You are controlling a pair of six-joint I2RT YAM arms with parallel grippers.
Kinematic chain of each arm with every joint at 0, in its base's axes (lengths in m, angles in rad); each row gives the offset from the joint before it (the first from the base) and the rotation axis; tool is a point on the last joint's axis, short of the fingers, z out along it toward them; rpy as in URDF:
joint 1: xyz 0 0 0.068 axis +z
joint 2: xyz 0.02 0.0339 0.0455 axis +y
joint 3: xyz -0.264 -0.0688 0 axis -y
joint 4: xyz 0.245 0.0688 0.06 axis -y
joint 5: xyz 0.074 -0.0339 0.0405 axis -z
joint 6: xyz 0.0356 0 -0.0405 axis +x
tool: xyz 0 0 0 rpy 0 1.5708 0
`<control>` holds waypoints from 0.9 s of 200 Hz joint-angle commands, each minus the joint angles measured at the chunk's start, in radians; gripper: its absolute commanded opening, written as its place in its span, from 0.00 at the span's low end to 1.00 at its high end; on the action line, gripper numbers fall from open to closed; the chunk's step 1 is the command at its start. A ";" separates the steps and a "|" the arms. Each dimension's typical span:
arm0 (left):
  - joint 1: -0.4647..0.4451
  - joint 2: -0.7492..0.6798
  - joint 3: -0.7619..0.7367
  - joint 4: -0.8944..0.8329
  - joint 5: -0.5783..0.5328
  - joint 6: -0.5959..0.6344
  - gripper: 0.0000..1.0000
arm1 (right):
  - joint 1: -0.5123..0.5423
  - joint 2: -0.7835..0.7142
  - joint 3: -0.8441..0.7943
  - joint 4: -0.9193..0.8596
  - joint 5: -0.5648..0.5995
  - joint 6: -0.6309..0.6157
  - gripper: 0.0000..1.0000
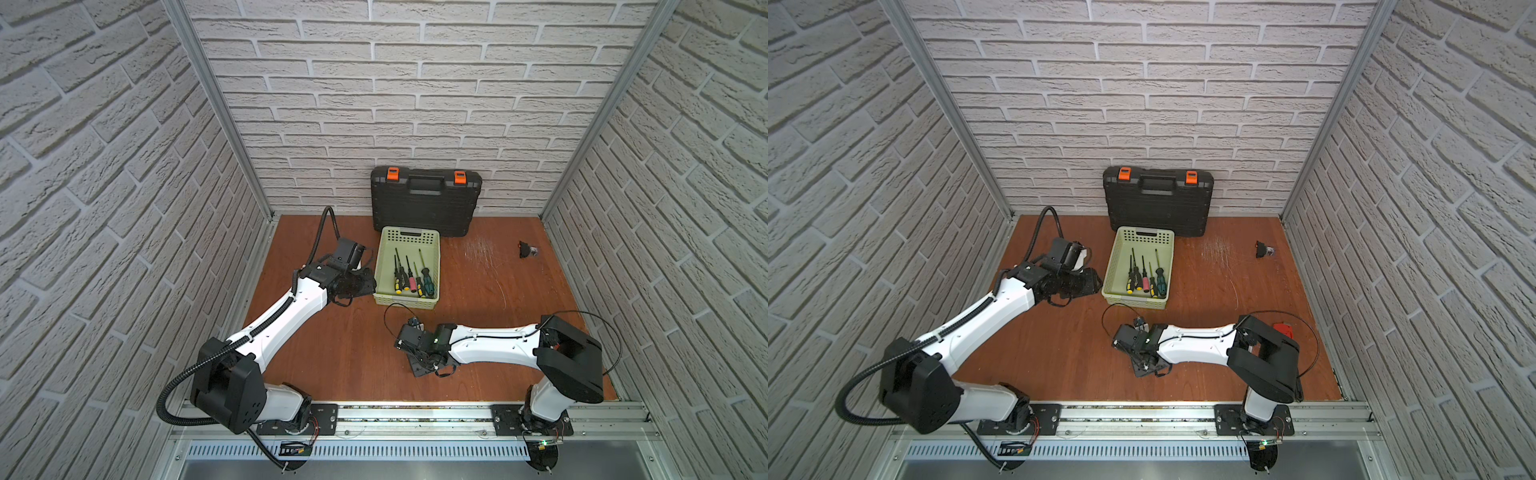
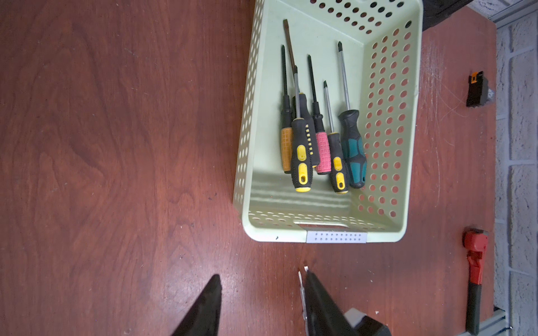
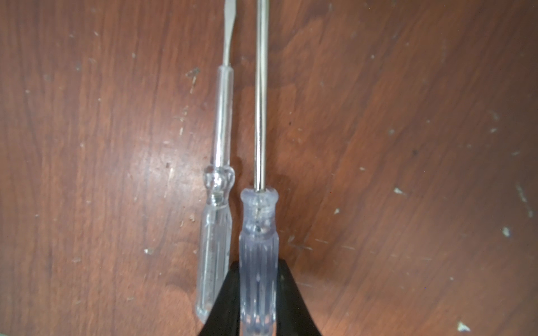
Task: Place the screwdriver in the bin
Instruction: 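Close the right gripper on a clear-handled screwdriver and lift it, then carry the clear-handled screwdriver over the basket and lower it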
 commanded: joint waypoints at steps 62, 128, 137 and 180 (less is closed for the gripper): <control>0.028 -0.002 0.055 0.005 0.036 -0.007 0.48 | 0.004 -0.202 0.088 -0.242 0.153 0.005 0.05; 0.029 0.007 0.117 -0.041 0.032 0.003 0.48 | 0.004 -0.379 0.141 -0.422 0.177 -0.020 0.05; 0.029 0.010 0.117 -0.040 0.030 0.002 0.48 | 0.004 -0.404 0.142 -0.436 0.173 -0.022 0.05; 0.029 0.020 0.116 -0.035 0.029 -0.005 0.48 | -0.006 -0.455 0.211 -0.456 0.198 -0.051 0.05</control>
